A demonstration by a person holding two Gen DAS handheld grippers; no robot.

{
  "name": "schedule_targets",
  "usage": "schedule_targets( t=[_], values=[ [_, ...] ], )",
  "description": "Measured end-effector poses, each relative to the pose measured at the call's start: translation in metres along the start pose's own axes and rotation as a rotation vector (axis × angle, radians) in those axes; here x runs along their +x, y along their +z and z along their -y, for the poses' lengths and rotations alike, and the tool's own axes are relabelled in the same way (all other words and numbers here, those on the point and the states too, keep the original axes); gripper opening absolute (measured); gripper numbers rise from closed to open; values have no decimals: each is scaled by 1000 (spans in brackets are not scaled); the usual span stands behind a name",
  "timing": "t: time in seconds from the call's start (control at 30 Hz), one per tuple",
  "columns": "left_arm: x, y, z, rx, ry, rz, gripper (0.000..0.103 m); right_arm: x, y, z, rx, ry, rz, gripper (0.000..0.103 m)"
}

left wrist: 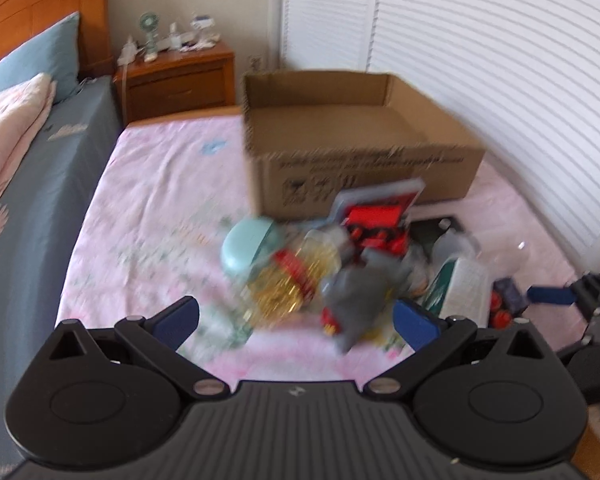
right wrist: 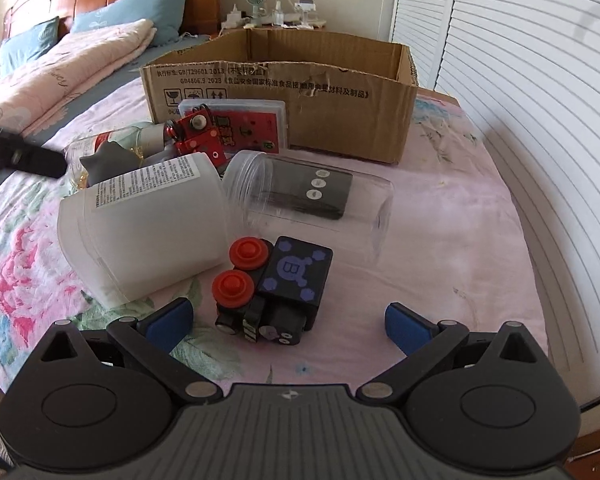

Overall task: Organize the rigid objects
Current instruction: 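Grasp the grey cat figurine with the left tool while the right tool grasps the black-blue cube toy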

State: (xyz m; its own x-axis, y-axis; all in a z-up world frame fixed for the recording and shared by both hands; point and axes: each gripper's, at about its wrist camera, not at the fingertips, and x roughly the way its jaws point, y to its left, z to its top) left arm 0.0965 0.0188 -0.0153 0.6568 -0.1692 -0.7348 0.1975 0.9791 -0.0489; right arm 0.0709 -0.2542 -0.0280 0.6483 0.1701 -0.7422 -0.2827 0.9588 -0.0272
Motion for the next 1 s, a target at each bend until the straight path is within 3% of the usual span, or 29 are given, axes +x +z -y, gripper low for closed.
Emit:
schedule_targets(
  t=[0.13, 0.3, 0.4, 0.5, 0.67, 1.0],
  values=[
    [14, 18, 11, 24, -11, 15, 102, 0, 0, 1, -4, 6, 5, 103],
    [36, 30, 20, -26, -42, -6, 102, 1, 1, 0, 3, 0, 8, 103],
    [49, 31, 27, -33, -28, -38, 102, 1, 1, 0, 7, -5, 13, 103],
    [58, 27, 35, 11, 51, -52, 103, 1, 0, 0, 7, -5, 15, 103],
    [51, 22, 28, -1, 33, -54, 103, 1, 0, 0, 5, -4, 16, 103],
    [15, 0, -28, -163, -120, -55, 103, 0, -1, 1, -10, 10, 22, 103]
  ],
)
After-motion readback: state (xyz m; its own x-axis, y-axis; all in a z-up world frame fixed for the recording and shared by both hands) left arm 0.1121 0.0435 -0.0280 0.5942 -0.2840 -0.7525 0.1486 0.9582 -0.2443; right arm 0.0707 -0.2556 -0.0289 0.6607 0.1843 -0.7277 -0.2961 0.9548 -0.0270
